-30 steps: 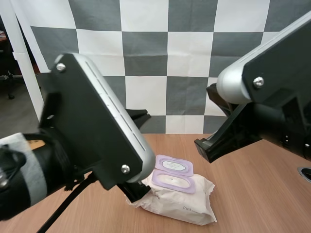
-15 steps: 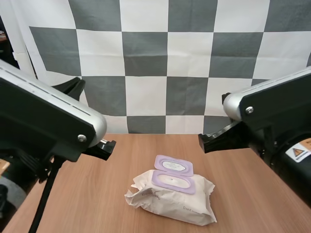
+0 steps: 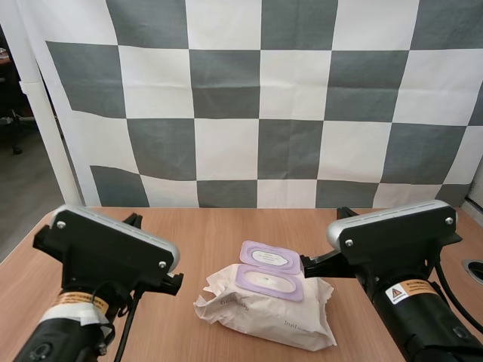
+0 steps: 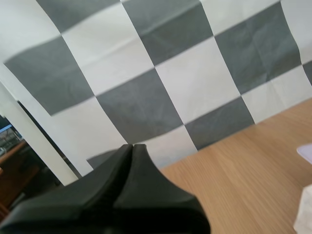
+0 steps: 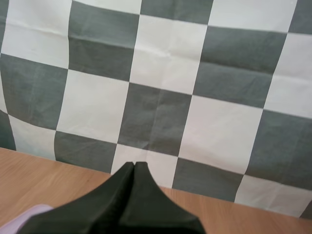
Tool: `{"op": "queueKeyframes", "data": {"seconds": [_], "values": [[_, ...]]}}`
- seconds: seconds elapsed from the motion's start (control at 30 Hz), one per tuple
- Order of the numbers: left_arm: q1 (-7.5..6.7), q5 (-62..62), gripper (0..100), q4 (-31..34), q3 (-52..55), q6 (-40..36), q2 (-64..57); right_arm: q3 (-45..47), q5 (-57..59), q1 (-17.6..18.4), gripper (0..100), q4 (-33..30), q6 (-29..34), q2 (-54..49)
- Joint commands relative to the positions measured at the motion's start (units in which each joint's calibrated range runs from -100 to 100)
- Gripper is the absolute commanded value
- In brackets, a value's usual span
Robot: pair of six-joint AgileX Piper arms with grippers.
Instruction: Open the wet wipes lid
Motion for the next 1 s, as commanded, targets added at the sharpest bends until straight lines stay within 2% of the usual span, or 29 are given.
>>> {"op": "queueKeyframes", "data": {"seconds": [0.0,0.17,0.2,0.3,0.4,0.47,0.6,0.67,0.97], "values": [[0.03,0.00,0,0.52,3.53,-20.57,0.00,2.05,0.00,0.04,0,2.13,0.02,0.00],[0.03,2.14,0,0.61,3.53,-23.04,0.00,3.78,0.53,-0.34,0,3.12,0.02,0.00],[0.03,3.45,0,0.61,3.53,-23.18,0.00,3.78,5.60,-0.52,0,3.00,0.81,0.00],[0.03,8.91,0,0.61,3.53,-23.42,0.00,3.78,8.20,-0.77,0,1.45,2.59,0.00],[0.03,10.85,0,1.02,3.53,-23.77,0.00,3.78,16.35,-0.77,0,-3.62,6.76,0.00],[0.03,10.85,0,1.02,3.53,-24.57,0.00,3.78,24.76,-0.77,0,-9.05,11.86,0.00],[0.03,11.19,0,1.02,3.53,-26.31,0.00,3.78,25.13,-1.15,0,-22.38,24.91,0.00],[0.20,11.19,0,1.02,3.53,-26.31,0.00,3.78,25.13,-1.15,0,-26.49,29.49,0.00],[0.60,11.38,0,1.02,3.53,-27.28,0.00,3.78,25.13,-1.15,0,-27.72,30.92,0.00]]}}
